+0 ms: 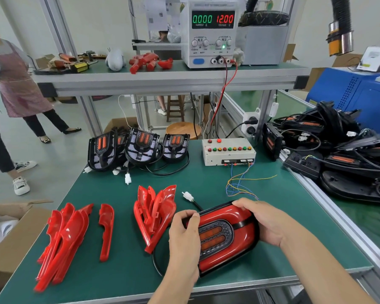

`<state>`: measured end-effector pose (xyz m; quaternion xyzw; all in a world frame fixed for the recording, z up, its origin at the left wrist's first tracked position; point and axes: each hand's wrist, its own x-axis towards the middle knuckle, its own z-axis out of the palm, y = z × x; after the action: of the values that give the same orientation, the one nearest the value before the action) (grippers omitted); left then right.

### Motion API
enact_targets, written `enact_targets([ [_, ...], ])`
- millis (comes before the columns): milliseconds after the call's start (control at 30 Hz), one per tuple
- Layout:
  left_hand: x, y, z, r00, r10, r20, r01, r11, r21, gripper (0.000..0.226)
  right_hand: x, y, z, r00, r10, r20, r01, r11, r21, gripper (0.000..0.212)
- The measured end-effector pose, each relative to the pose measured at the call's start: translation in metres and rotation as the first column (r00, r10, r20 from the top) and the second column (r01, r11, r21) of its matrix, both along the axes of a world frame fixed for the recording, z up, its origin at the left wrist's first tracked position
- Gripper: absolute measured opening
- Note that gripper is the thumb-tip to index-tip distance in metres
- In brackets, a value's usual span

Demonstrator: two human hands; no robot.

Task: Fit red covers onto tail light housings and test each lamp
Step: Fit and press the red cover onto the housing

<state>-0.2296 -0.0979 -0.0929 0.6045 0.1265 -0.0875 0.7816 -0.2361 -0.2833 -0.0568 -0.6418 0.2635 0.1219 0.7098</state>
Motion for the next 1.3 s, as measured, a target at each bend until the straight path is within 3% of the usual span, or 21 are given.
enact_targets([
  [300,0.003,0.000,-0.004,0.999,0.019,0.042,-0.021,0.999,0.042,0.007,0.001,-0.005,-0.006,1.000,-0.013,0.012,0.013,0.999,0.030,0.013],
  [467,0.004,0.000,-0.009,0.997,0.035,0.071,-0.039,0.997,0.059,0.003,-0.002,-0.006,-0.011,0.994,0.026,0.110,-0.030,0.999,0.040,0.045],
  [800,0.007,0.001,-0.014,0.995,0.052,0.081,-0.055,0.998,0.030,0.007,-0.003,0.003,-0.022,0.977,-0.028,0.211,0.042,0.997,-0.061,0.066],
  [900,0.007,0.001,-0.016,0.996,0.032,0.089,-0.036,0.998,0.049,0.010,-0.004,0.001,-0.024,0.978,-0.003,0.209,0.022,0.996,-0.086,0.060],
  [1067,0.009,0.005,-0.016,0.999,-0.008,0.037,0.008,1.000,0.005,0.016,-0.016,-0.010,-0.032,0.969,-0.001,0.249,-0.024,0.995,0.096,0.045],
  [1300,0.007,0.010,-0.019,0.993,-0.098,0.064,0.103,0.992,-0.073,0.015,-0.019,-0.003,-0.043,0.974,-0.090,0.208,0.039,0.970,0.239,0.043],
])
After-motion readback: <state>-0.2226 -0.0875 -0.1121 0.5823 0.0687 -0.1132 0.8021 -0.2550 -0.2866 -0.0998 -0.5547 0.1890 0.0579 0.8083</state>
